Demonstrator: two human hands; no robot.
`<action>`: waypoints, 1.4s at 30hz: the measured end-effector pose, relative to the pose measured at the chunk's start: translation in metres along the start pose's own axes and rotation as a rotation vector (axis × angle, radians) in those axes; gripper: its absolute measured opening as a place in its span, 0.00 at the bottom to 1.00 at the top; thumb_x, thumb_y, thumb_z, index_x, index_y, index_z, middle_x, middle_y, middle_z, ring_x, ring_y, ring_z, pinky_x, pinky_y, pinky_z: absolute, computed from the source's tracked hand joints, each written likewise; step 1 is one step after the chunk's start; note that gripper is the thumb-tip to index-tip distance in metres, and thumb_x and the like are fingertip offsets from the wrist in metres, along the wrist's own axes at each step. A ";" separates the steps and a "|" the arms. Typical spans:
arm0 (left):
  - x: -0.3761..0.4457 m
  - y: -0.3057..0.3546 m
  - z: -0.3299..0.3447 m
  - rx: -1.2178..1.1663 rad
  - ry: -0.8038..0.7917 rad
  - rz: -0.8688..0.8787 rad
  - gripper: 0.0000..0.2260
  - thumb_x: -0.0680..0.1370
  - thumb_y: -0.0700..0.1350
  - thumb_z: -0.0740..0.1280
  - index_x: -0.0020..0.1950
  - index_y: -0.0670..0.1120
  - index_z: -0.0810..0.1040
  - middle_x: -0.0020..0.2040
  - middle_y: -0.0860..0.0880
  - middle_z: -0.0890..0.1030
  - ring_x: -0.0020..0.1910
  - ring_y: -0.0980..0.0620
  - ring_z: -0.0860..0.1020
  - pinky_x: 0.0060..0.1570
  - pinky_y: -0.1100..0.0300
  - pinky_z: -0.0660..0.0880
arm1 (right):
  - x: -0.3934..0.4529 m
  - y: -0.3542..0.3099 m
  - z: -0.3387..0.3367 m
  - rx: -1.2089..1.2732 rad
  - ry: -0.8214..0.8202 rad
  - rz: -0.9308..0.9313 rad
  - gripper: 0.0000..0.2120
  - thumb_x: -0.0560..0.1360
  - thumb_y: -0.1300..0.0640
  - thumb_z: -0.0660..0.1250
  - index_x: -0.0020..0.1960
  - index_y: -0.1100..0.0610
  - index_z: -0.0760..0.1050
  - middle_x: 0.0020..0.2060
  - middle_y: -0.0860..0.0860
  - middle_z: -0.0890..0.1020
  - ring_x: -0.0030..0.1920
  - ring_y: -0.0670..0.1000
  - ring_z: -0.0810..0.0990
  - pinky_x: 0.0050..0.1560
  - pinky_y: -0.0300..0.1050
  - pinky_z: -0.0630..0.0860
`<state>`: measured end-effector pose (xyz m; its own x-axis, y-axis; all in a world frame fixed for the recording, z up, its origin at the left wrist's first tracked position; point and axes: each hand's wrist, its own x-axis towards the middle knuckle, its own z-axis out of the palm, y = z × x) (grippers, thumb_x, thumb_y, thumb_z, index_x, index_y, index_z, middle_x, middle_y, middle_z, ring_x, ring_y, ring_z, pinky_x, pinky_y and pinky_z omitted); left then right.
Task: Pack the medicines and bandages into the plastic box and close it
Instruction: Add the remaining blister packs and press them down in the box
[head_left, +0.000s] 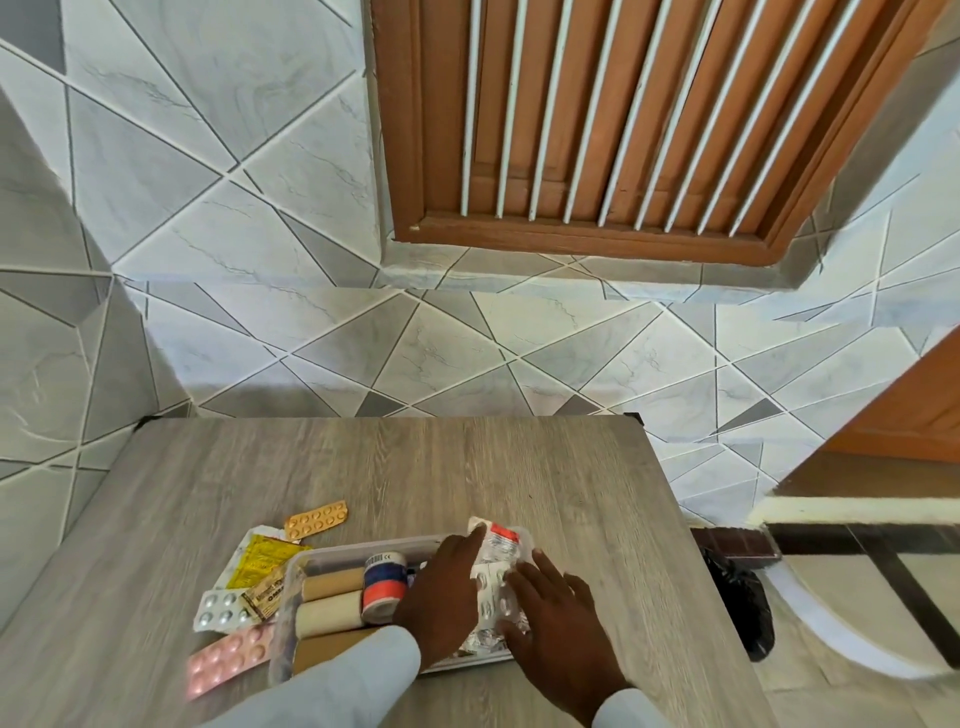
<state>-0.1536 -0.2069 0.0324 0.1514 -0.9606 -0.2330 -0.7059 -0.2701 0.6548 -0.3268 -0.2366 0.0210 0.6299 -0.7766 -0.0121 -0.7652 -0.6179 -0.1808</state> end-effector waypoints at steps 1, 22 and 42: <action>0.001 0.002 -0.003 -0.054 -0.013 0.013 0.31 0.79 0.40 0.61 0.76 0.57 0.51 0.76 0.53 0.61 0.73 0.53 0.62 0.73 0.58 0.61 | 0.000 0.000 0.002 -0.005 -0.004 0.008 0.23 0.71 0.37 0.59 0.62 0.46 0.72 0.61 0.44 0.79 0.66 0.50 0.74 0.60 0.51 0.72; 0.013 -0.004 -0.023 0.141 -0.108 0.158 0.16 0.78 0.49 0.62 0.65 0.55 0.73 0.66 0.54 0.74 0.66 0.54 0.70 0.68 0.58 0.64 | 0.004 -0.015 -0.008 -0.021 0.122 -0.005 0.19 0.64 0.42 0.69 0.53 0.47 0.75 0.45 0.44 0.83 0.48 0.49 0.82 0.48 0.48 0.80; -0.023 -0.042 -0.004 0.632 -0.115 0.102 0.36 0.76 0.65 0.35 0.65 0.52 0.75 0.66 0.53 0.77 0.66 0.55 0.72 0.60 0.54 0.72 | 0.018 -0.013 -0.003 -0.095 -0.107 -0.048 0.24 0.67 0.35 0.59 0.57 0.47 0.75 0.51 0.45 0.82 0.53 0.48 0.82 0.47 0.52 0.81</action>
<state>-0.1240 -0.1739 0.0131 0.0114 -0.9568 -0.2905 -0.9892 -0.0533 0.1368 -0.3055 -0.2430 0.0263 0.6732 -0.7310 -0.1118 -0.7394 -0.6672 -0.0898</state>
